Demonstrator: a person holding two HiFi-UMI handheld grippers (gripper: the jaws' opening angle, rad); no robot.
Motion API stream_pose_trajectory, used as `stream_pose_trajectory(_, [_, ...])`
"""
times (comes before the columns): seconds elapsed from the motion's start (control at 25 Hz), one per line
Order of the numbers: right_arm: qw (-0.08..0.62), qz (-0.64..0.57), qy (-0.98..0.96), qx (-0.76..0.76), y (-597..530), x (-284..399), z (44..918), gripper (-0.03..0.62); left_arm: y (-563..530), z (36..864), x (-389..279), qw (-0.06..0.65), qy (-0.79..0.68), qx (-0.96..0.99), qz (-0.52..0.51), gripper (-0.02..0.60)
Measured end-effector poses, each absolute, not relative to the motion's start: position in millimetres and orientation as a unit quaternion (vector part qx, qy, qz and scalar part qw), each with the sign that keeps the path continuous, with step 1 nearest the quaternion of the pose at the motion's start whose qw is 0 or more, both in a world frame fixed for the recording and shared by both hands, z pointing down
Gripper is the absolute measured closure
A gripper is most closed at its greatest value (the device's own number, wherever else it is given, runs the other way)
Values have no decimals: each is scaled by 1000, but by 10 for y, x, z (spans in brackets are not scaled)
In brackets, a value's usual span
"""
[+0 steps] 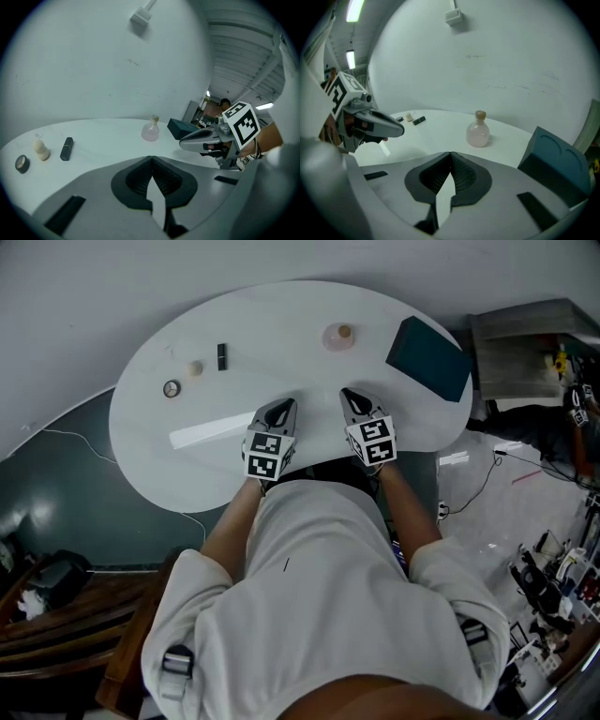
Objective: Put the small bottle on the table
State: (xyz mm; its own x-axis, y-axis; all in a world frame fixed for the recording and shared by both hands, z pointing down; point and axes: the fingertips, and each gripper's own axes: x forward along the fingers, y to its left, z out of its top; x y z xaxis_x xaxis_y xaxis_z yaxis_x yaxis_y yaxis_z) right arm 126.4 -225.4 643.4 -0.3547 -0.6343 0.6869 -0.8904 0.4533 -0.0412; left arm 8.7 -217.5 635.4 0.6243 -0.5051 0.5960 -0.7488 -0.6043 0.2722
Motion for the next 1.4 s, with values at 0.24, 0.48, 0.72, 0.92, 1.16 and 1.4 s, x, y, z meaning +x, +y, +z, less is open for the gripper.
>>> stream_pose_trajectory(0.24, [354, 122, -832, 410, -2193, 1246, 6316, 595, -2171, 6250, 121, 220, -394, 853, 263, 569])
stream_pose_trajectory(0.48, [371, 49, -845, 383, -2259, 1315, 6032, 595, -2185, 6021, 172, 223, -432, 842, 235, 569])
stream_pose_trajectory(0.72, [273, 103, -864, 411, -2384, 1249, 5581, 595, -2266, 5614, 208, 229, -469, 832, 187, 569])
stream_pose_trajectory(0.92, [206, 119, -878, 416, -2498, 1211, 5258, 595, -2373, 5219, 217, 211, -495, 830, 144, 569])
stream_pose_trajectory(1.16, [153, 93, -889, 422, -2651, 1185, 4691, 595, -2511, 4627, 187, 177, -514, 835, 84, 569])
stream_pose_trajectory(1.4, [90, 61, -897, 429, -2724, 1167, 4077, 595, -2570, 3908, 66, 113, -537, 835, 32, 569])
